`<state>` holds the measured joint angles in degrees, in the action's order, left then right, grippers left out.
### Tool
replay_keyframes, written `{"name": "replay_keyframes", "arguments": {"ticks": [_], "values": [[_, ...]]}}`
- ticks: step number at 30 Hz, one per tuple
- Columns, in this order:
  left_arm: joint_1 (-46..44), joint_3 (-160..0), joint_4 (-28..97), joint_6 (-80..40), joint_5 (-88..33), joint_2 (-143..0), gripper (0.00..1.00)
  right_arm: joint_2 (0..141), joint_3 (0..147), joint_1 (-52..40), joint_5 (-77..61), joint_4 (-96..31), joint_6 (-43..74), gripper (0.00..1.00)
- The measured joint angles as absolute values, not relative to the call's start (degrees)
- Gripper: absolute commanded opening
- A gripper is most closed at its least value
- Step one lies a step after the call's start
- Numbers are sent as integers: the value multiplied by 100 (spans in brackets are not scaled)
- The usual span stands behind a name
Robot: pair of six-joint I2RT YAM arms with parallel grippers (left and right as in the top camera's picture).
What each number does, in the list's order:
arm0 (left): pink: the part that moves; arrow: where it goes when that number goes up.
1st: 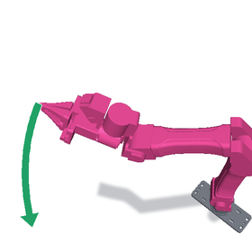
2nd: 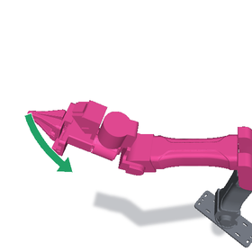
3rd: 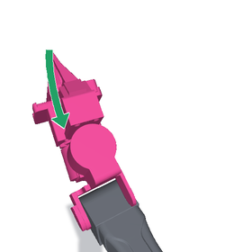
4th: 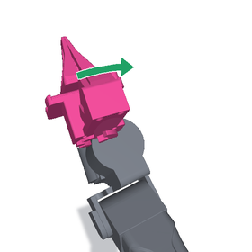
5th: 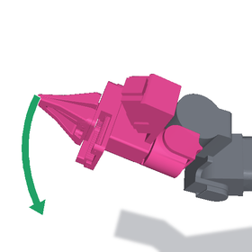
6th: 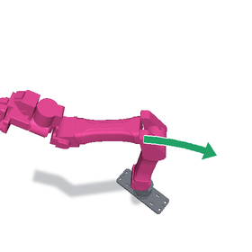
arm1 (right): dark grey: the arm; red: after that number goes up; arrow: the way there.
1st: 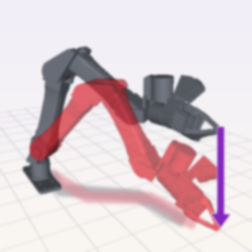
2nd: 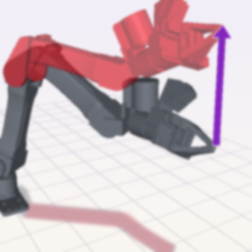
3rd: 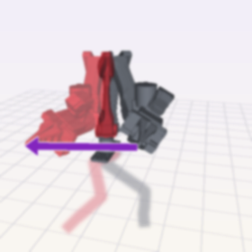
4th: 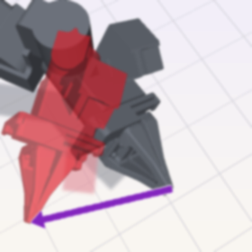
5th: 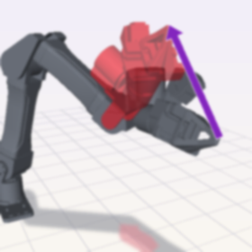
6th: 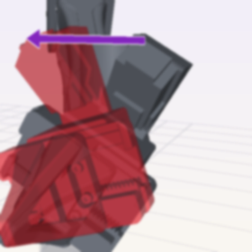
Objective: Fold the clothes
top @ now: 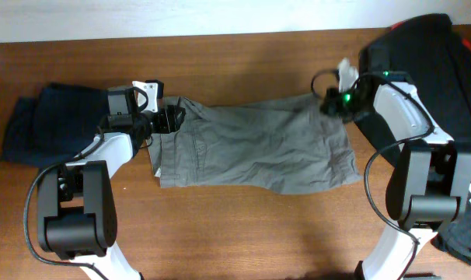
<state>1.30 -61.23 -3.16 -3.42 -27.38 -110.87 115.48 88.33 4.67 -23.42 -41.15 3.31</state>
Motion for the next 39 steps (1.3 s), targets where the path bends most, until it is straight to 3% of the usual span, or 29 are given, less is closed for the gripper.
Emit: {"name": "replay_keyframes", "arguments": {"ticks": [1, 5, 16, 22, 24, 26, 27, 28, 32, 34, 36, 37, 39], "values": [[130, -6123, -298, -342, -2740, -11087, 70, 11548, 8941, 469, -2353, -3854, 429, 50], [130, -6125, -21, -344, -2735, -11087, 69, 11546, 9255, 467, -2405, -3503, 797, 61], [130, -6125, 47, -342, -2714, -11087, 77, 11555, 9273, 467, -2416, -5988, 425, 62], [130, -6125, 5, -342, -2714, -11087, 77, 11557, 9229, 467, -1761, -5760, 276, 61], [130, -6125, -1, -342, -2714, -11087, 77, 11587, 9150, 467, -1651, -5443, 294, 51], [130, -6125, -3, -342, -2714, -11087, 77, 11684, 9120, 467, -1669, -5181, 303, 29], [130, -6125, -1, -342, -2714, -11087, 77, 11751, 9102, 467, -1723, -5043, 349, 11], [130, -6125, -1, -342, -2714, -11087, 77, 11821, 9083, 467, -1824, -4917, 349, 4], [130, -6125, -1, -342, -2711, -11087, 77, 11874, 9045, 467, -2241, -4285, 427, 4], [130, -6125, 23, -342, -2714, -11087, 77, 11874, 9019, 480, -2233, -3527, 720, 11], [130, -6125, 95, -342, -2714, -11087, 77, 11891, 9024, 489, -2058, -2788, 1203, 41], [130, -6125, 174, -340, -2709, -11087, 77, 11889, 9028, 521, -1953, -2515, 1586, 50], [130, -6125, 274, -342, -2703, -11087, 81, 11889, 9030, 554, -1942, -2563, 1785, 57]]}}
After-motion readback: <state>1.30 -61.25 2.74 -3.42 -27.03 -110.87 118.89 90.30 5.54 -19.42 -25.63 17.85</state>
